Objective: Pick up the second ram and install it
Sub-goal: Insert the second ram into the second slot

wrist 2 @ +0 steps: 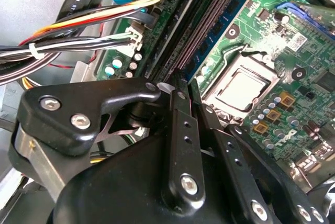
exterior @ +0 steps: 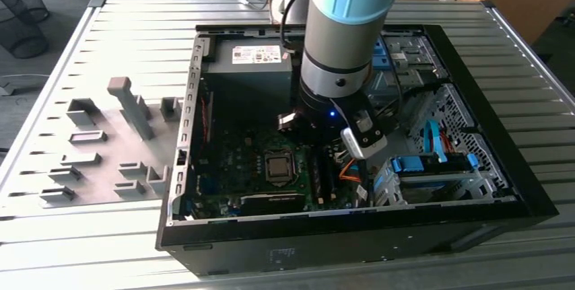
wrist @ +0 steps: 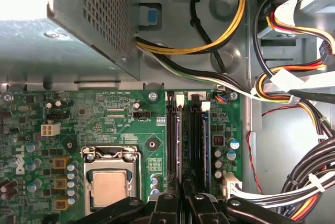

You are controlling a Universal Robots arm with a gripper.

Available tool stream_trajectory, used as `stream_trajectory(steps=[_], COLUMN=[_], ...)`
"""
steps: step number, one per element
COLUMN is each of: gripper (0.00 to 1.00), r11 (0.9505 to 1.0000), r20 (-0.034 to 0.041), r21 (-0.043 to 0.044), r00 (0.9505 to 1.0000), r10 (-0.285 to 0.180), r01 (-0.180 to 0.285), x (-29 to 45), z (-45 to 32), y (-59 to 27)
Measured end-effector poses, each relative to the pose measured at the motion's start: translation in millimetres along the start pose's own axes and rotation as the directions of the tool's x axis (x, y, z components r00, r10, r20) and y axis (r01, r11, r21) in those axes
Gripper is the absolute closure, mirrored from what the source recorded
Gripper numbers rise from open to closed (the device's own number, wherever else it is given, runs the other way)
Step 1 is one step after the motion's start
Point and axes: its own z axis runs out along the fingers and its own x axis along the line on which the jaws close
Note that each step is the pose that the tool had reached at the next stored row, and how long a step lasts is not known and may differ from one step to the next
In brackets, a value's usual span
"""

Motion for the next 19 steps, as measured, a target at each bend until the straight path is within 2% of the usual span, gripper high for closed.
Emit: stream_trajectory(steps=[19], gripper=[0.86], r11=[0.9999], r20=[-0.0005], r21=[-0.0017], r00=[0.9999], r10=[-0.012], r01=[0.012], x=[-1.0], z=[4.3], y=[0.2])
